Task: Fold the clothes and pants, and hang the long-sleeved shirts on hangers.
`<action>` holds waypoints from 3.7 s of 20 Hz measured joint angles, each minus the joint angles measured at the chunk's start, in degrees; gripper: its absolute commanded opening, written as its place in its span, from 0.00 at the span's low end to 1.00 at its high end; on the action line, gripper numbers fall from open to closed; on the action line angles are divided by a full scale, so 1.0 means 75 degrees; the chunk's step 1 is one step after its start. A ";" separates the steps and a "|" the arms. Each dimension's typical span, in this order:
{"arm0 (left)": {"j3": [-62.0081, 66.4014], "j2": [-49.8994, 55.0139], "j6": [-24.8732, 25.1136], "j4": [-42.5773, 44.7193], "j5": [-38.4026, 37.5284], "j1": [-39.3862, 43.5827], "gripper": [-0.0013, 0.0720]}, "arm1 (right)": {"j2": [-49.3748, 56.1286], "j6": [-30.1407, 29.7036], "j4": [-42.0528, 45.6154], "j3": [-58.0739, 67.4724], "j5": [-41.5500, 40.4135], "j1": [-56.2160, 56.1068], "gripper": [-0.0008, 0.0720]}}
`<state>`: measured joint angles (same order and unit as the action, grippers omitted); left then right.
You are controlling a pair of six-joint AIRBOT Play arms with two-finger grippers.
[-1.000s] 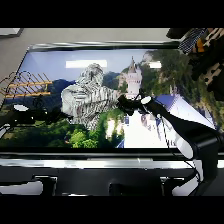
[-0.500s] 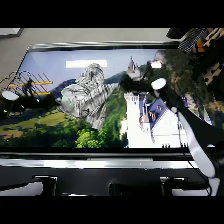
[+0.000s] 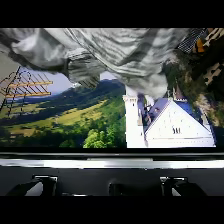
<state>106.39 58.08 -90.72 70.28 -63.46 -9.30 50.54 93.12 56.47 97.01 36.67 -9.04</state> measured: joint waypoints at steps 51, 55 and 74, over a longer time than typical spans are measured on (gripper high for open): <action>-0.6470 0.2949 -0.3538 -0.3174 0.3075 0.5863 0.86 | 0.4797 0.2404 0.4794 0.0184 0.4596 0.0044 0.05; -0.6650 0.3389 -0.4004 -0.3544 0.3984 0.6677 0.86 | 0.4794 0.2317 0.4934 0.0184 0.4631 0.0044 0.05; -0.6120 0.4701 -0.4307 -0.3905 0.4645 0.7189 0.09 | 0.4794 0.2095 0.5222 0.0184 0.4511 0.0044 0.05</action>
<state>60.49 93.34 -123.02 40.99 -28.62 44.62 86.50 108.84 95.64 98.39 70.50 -8.71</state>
